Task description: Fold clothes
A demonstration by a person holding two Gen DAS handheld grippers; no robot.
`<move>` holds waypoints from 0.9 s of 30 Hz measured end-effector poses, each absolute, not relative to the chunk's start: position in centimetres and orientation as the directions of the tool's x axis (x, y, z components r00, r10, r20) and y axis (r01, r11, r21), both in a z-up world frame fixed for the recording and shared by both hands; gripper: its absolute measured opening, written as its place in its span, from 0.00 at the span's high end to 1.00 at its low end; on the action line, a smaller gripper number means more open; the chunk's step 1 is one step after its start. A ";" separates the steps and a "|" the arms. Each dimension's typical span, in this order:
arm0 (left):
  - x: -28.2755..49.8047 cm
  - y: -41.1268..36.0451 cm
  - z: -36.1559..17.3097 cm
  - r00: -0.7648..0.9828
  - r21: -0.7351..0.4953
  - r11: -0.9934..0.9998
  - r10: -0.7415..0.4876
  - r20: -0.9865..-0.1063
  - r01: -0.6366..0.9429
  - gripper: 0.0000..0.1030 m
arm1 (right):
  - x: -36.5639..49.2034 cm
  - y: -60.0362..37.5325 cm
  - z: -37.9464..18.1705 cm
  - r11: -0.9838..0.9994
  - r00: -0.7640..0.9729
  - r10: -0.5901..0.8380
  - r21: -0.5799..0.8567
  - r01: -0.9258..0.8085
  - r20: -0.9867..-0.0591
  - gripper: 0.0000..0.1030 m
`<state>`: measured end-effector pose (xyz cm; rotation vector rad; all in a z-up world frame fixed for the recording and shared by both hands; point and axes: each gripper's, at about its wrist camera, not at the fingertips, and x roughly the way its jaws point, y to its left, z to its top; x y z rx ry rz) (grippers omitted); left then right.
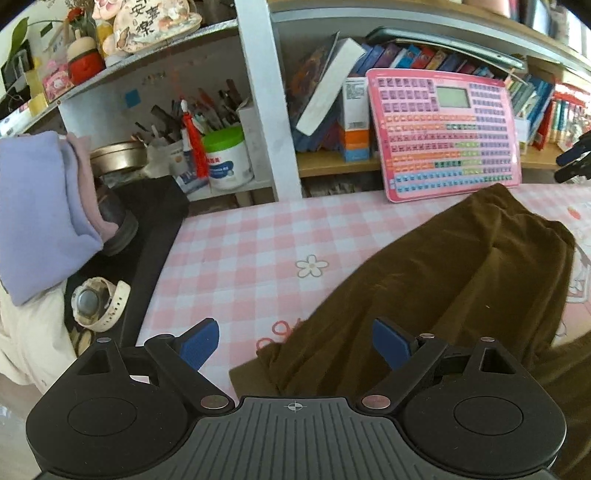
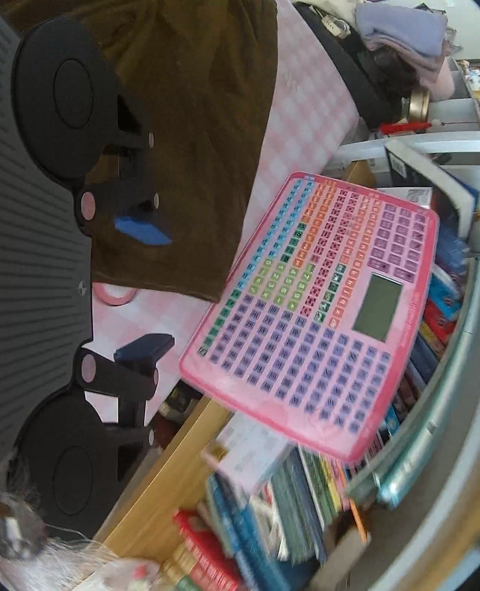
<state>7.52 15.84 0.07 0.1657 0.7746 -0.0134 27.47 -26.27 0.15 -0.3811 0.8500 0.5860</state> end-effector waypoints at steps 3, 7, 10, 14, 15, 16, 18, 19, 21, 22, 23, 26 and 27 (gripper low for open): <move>8.4 16.2 -0.3 0.711 0.140 0.988 0.051 -0.701 0.067 0.11 | 29.8 -24.6 -1.7 0.755 0.483 0.328 -0.082 -0.650 -0.812 0.58; 9.4 16.5 -0.6 0.701 0.149 0.985 0.043 -0.712 0.091 0.11 | 32.2 -23.0 -3.7 0.754 0.471 0.294 -0.101 -0.649 -0.832 0.59; 9.9 16.5 -0.7 0.701 0.154 0.981 0.025 -0.713 0.121 0.12 | 33.9 -22.3 -4.7 0.757 0.463 0.274 -0.108 -0.644 -0.843 0.59; 11.2 16.7 -1.2 0.690 0.141 0.979 0.000 -0.724 0.147 0.13 | 35.5 -21.8 -6.0 0.766 0.440 0.254 -0.098 -0.635 -0.861 0.59; 11.6 16.8 -1.3 0.685 0.135 0.979 -0.007 -0.729 0.154 0.13 | 35.9 -21.7 -6.4 0.771 0.433 0.249 -0.093 -0.630 -0.866 0.61; 12.1 16.8 -1.7 0.676 0.127 0.978 -0.019 -0.737 0.165 0.14 | 36.2 -21.7 -6.7 0.776 0.426 0.244 -0.088 -0.625 -0.871 0.62; 12.8 16.8 -2.4 0.656 0.107 0.976 -0.045 -0.753 0.189 0.16 | 36.5 -21.8 -7.0 0.780 0.416 0.247 -0.075 -0.621 -0.875 0.64; 13.2 16.8 -2.9 0.641 0.095 0.975 -0.058 -0.766 0.202 0.17 | 36.6 -21.9 -7.0 0.782 0.413 0.253 -0.066 -0.620 -0.875 0.65; 13.7 16.6 -4.0 0.609 0.085 0.971 -0.071 -0.790 0.224 0.18 | 36.7 -22.2 -7.0 0.785 0.406 0.268 -0.046 -0.618 -0.874 0.70; 14.0 16.6 -4.5 0.593 0.082 0.969 -0.075 -0.802 0.234 0.21 | 36.8 -22.4 -7.0 0.787 0.400 0.278 -0.032 -0.616 -0.873 0.77; 14.2 16.5 -5.1 0.577 0.084 0.966 -0.074 -0.813 0.243 0.27 | 36.8 -22.5 -6.9 0.788 0.392 0.292 -0.013 -0.616 -0.873 0.80; 14.7 16.5 -6.5 0.538 0.086 0.960 -0.073 -0.840 0.266 0.58 | 36.7 -23.0 -6.6 0.799 0.396 0.298 0.000 -0.601 -0.869 0.92; 14.3 16.4 -6.0 0.555 0.089 0.958 -0.081 -0.828 0.273 0.64 | 36.7 -23.2 -6.4 0.804 0.396 0.300 0.007 -0.594 -0.868 0.97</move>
